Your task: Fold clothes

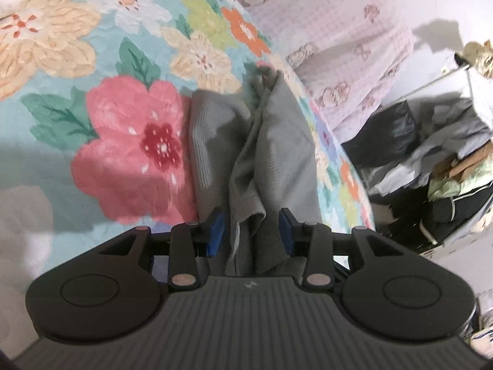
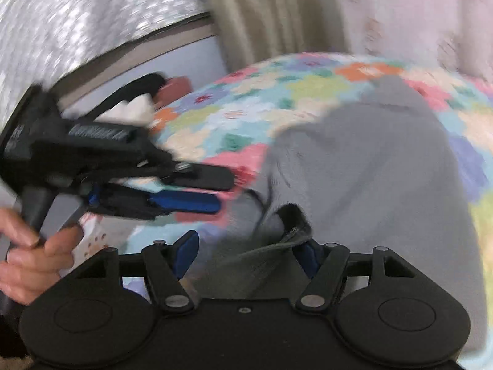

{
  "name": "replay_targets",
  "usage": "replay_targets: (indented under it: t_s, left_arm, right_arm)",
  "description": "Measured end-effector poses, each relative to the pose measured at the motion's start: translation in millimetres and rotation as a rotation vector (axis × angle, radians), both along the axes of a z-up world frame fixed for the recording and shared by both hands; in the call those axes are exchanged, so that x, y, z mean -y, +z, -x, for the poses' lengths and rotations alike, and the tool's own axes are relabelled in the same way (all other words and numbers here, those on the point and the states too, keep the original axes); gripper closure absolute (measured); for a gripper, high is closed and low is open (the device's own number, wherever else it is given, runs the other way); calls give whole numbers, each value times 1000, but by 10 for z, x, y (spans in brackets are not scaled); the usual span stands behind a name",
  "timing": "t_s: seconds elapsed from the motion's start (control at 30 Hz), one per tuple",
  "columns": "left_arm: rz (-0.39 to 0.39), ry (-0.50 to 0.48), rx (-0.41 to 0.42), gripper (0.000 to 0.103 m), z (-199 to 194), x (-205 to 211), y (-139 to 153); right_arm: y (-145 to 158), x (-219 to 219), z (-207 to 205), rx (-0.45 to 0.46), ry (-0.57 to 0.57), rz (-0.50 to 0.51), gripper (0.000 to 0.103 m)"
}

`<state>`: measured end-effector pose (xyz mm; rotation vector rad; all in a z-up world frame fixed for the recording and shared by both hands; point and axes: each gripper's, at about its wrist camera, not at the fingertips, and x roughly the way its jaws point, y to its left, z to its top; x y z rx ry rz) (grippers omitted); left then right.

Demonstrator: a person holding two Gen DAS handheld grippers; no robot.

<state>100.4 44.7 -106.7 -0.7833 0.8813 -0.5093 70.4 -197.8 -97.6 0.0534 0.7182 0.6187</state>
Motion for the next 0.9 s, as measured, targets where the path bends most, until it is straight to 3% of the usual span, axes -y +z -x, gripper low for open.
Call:
replay_targets:
  t_s: [0.07,0.17,0.27,0.4,0.43,0.47,0.5,0.53,0.6,0.63,0.7,0.73,0.8,0.9]
  left_arm:
    - [19,-13,16,66,-14,-57,13]
    - [36,-54,10,55,-3,-101,0]
    - [37,-81,-2,51,-12,-60,-31]
    - [-26,-116,-7,44,-31,103,-77]
    - [-58,-127,-9,47,-39,163,-89]
    - [-86,-146,-20,60,-46,230,-104]
    - [-98,-168,-57,92,-58,285,-126]
    - [-100,-185,-95,99,-63,330,-146]
    - [-53,-197,-124,97,-10,354,-133]
    - [-77,-197,-109,97,28,366,-93]
    - [-123,-198,-87,97,93,388,-32]
    - [-138,-199,-100,97,85,383,-64]
    - [-167,-201,-127,98,68,373,-127]
    - [-211,-205,-161,97,43,360,-208]
  right_arm:
    - [14,-106,91,8,61,26,29]
    - [34,-266,228,19,152,66,29]
    - [94,-224,356,17,233,65,30]
    - [235,114,432,36,161,76,30]
    - [253,216,411,43,106,90,30]
    - [259,315,373,48,42,109,30]
    - [265,414,334,53,-21,128,30]
    - [251,489,295,60,-76,167,30]
    - [142,533,224,85,-144,343,30]
    - [62,515,228,110,-143,450,30]
    - [-61,525,284,147,-127,549,29]
    - [-102,553,294,148,-130,559,29]
    - [-111,679,262,91,-167,460,29]
    - [-112,824,255,41,-182,413,27]
